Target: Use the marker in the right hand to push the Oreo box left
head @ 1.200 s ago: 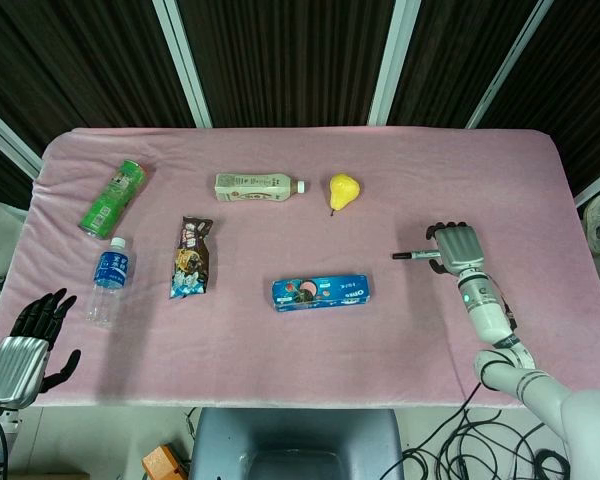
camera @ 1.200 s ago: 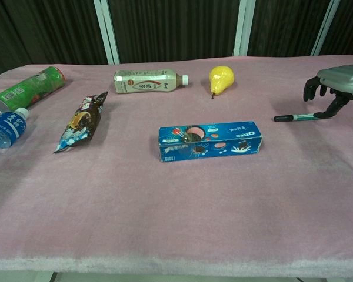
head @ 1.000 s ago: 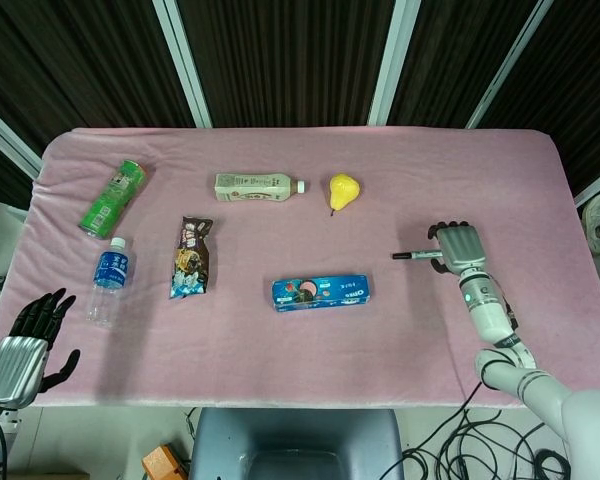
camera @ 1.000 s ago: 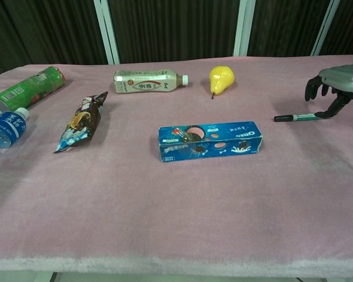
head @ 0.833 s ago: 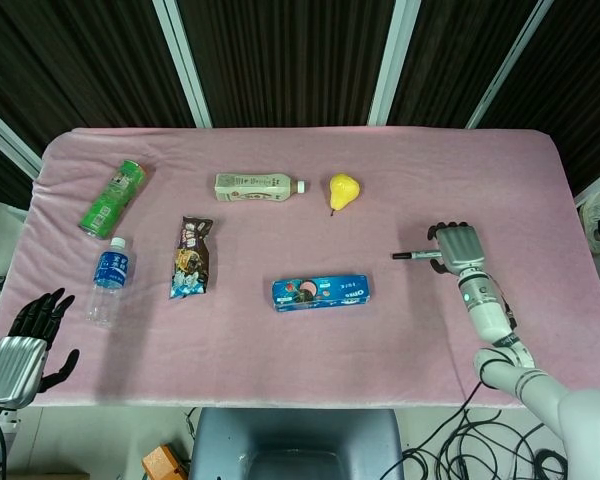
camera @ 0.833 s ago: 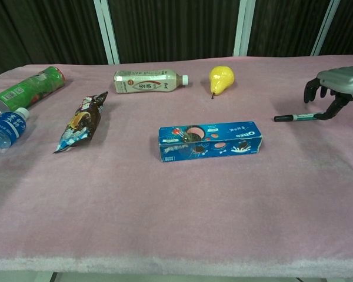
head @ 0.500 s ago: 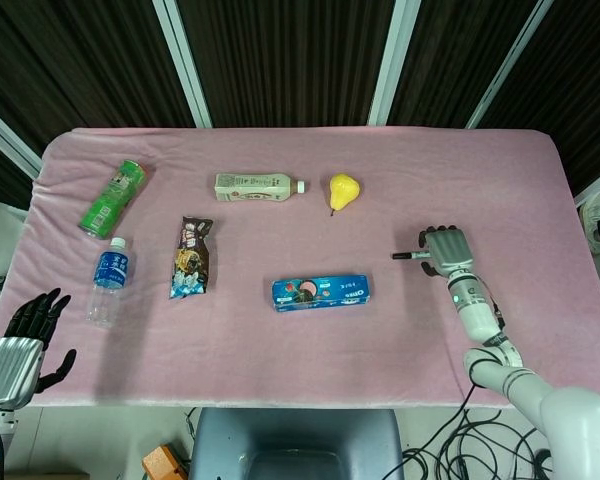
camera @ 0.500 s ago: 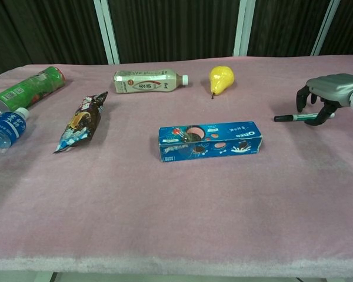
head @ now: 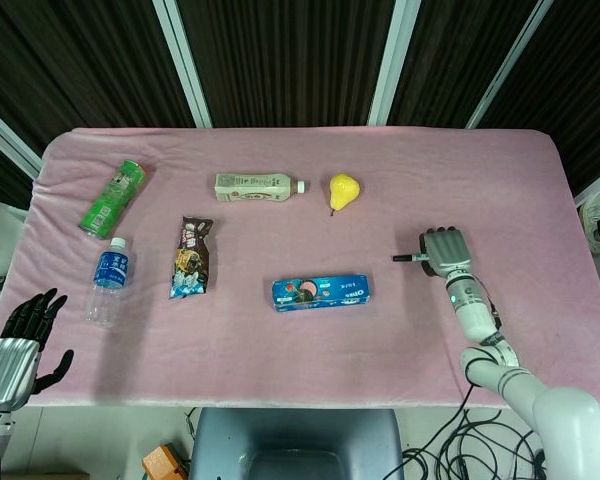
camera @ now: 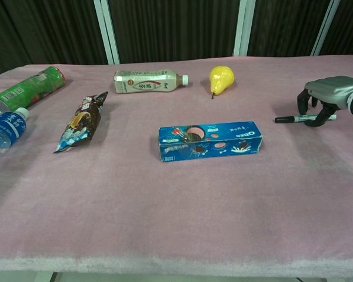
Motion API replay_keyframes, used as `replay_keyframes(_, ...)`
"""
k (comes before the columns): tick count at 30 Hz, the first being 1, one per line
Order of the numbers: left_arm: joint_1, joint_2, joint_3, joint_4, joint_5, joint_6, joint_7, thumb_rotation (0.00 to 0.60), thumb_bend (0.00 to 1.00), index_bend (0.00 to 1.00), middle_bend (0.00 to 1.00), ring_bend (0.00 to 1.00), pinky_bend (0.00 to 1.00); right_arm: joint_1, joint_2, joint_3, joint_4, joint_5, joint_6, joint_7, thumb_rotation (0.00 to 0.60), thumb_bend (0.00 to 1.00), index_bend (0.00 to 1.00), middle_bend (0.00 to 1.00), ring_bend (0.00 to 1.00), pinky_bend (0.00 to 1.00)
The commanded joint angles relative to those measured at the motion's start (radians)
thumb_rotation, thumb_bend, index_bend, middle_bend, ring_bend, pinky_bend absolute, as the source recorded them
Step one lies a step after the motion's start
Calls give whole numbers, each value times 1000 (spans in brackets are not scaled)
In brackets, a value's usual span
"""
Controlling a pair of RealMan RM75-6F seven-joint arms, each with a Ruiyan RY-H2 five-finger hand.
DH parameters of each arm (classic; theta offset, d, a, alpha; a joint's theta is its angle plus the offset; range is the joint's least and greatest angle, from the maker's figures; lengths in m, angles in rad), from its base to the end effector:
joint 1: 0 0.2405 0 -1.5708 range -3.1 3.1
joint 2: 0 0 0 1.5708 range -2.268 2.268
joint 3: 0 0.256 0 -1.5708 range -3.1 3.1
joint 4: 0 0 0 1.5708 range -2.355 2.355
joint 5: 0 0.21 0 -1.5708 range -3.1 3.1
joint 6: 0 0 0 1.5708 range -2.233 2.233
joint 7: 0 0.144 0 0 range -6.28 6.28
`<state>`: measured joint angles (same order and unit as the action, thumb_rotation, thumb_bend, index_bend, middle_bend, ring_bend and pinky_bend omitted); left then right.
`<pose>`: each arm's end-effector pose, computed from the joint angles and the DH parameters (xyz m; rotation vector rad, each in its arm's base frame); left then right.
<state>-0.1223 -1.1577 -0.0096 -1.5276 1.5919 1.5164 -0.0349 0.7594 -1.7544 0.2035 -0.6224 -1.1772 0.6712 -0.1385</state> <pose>-0.3069 0.1847 0.1477 -1.4899 -0.8409 -0.9658 -0.2872 -0.4290 0.0043 1.6798 -0.8531 0.4906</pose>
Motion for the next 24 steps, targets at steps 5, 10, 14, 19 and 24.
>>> replay_keyframes(5,1,1,-1,2,2,4,-8,600,379,0,0,0,110,-3,-1,-2,0,-4,8,-8,600,465,676,516,406,442)
replay_keyframes(10,2,1,0,2,5,5,-10,600,378,0,0,0,110,-9,2,-5,-5,-5,15,-24,600,467,703,535,426,446)
replay_keyframes(14,3,2,0,2,6,7,-11,600,379,0,0,0,110,-13,9,-8,-17,-11,28,-36,600,475,756,577,486,461)
replay_keyframes(19,2,1,1,3,9,6,-13,600,378,0,0,0,110,-21,8,-10,-16,-11,49,-64,600,495,855,657,562,491)
replay_keyframes(24,2,0,0,5,10,7,-15,600,378,0,0,0,110,-26,2,-16,-9,-14,56,-86,600,512,900,693,588,498)
